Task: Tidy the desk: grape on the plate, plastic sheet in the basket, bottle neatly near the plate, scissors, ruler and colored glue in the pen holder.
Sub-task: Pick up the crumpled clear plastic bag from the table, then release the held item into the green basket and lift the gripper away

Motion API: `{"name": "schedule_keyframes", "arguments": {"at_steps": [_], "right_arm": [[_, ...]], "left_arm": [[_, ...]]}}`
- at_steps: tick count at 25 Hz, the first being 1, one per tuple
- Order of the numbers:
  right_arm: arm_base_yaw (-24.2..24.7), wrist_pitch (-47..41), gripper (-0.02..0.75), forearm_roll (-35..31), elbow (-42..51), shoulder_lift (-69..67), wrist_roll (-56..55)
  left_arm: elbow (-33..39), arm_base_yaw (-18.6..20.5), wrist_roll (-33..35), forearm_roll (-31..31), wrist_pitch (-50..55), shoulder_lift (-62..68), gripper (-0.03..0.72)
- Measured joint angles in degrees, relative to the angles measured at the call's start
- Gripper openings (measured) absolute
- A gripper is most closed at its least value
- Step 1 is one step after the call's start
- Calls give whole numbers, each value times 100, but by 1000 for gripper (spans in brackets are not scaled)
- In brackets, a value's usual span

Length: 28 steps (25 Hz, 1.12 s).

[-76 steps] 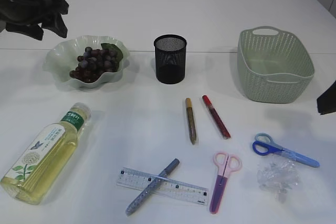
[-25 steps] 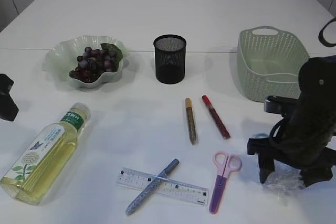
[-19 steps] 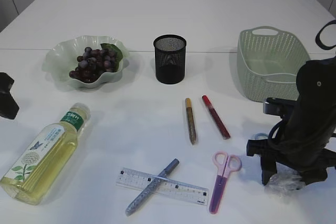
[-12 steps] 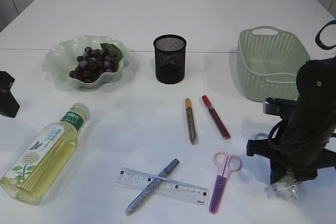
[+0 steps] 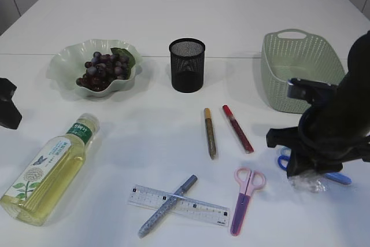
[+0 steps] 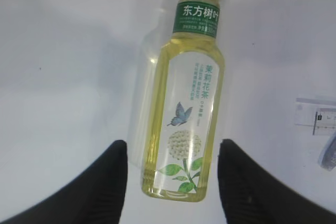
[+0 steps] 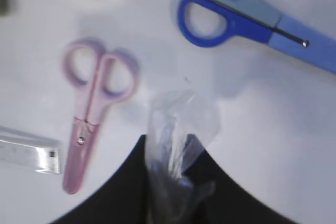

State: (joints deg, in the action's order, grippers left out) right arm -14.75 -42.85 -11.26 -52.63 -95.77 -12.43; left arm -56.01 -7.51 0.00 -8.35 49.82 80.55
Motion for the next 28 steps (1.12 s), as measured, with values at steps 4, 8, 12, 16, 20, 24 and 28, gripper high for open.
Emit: {"name": "schedule_keyframes", "arguments": {"at_steps": [4,8,12,16,20,24,28], "right_arm": [[55,-89,155,-158,-533,211,393],[406,-126,155,-195,-1404,197,723],[895,-167,155,-195,-2321,-89,825],[1127,-135,155,-195,-3156,-629,847],[1157,148,157,27,-3835,-1271,957],[1161,345,267,338,-4262,-1897,992],[1161,420,481,590,-4398,-2214,992]], "left_arm": [[0,0,0,-48,-9,0,400],[0,0,0,-74,-9,0,400],[0,0,0,-96,-9,0,396],[0,0,0,-96,-9,0,396],[0,0,0,-96,-9,0,396],[0,0,0,-96,121,0,396],[0,0,0,-96,335,0,388]]}}
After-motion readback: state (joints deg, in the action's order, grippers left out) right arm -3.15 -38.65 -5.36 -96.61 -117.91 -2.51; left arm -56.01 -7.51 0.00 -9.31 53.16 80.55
